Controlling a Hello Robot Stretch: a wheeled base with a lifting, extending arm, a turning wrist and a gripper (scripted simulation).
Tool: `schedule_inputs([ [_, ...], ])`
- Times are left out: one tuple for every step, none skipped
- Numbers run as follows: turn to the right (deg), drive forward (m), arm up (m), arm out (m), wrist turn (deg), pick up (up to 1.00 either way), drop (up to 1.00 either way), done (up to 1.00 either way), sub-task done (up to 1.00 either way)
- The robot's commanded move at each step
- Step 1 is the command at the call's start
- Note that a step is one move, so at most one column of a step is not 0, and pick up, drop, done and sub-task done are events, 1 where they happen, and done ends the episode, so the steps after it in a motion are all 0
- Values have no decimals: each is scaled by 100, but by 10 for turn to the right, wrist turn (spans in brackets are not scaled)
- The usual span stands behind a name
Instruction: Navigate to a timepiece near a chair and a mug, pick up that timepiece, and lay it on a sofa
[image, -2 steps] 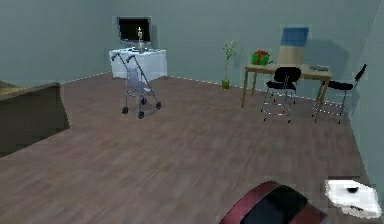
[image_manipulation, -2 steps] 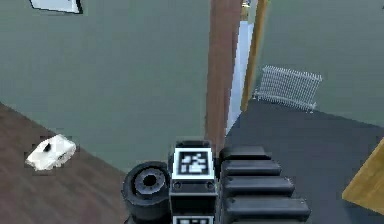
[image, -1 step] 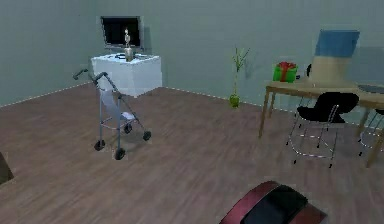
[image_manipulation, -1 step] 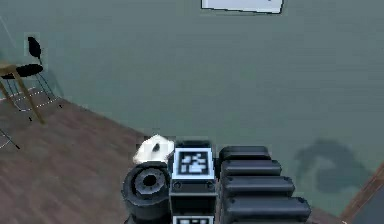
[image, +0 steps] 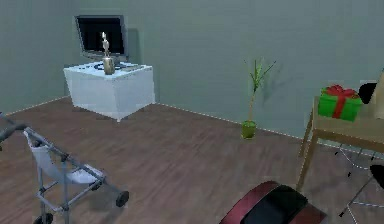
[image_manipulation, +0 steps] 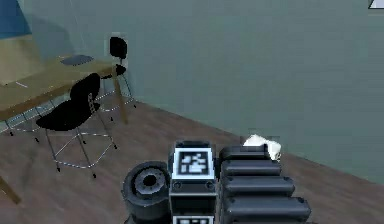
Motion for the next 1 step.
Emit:
schedule_inputs([
  [0,100,0,0,0,0,0,0,0],
])
